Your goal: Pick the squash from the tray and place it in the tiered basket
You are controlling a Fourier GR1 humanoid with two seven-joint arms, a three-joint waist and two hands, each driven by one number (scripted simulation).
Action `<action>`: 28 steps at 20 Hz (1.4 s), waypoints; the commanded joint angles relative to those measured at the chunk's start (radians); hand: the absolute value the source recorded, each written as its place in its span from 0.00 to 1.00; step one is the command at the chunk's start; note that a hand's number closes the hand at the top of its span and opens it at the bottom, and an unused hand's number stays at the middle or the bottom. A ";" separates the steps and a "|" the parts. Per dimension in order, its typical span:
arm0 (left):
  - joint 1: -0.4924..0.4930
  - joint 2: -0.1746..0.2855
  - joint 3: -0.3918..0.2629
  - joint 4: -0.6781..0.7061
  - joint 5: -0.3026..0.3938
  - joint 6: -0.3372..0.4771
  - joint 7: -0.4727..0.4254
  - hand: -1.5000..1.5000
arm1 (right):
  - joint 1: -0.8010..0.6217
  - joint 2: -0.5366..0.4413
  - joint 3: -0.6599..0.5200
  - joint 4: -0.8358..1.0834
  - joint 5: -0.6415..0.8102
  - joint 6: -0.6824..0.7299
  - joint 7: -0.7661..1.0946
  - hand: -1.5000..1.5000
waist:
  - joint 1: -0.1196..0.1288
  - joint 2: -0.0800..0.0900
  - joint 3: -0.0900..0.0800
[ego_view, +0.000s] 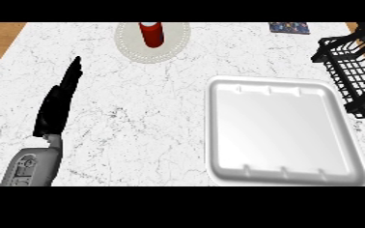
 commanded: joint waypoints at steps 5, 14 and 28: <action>0.022 0.005 0.020 0.043 0.011 -0.013 -0.056 0.50 | 0.083 0.076 -0.116 -0.022 -0.107 -0.106 0.094 1.00 | -0.031 -0.004 0.007; 0.081 -0.004 0.016 0.009 -0.016 0.015 -0.071 0.50 | 0.186 0.138 -0.198 -0.157 -0.136 -0.375 0.123 0.00 | -0.030 -0.006 0.006; 0.042 0.025 0.053 -0.019 0.017 -0.017 0.025 0.50 | 0.141 0.148 -0.179 -0.435 0.063 -0.324 0.269 0.00 | -0.058 -0.023 0.003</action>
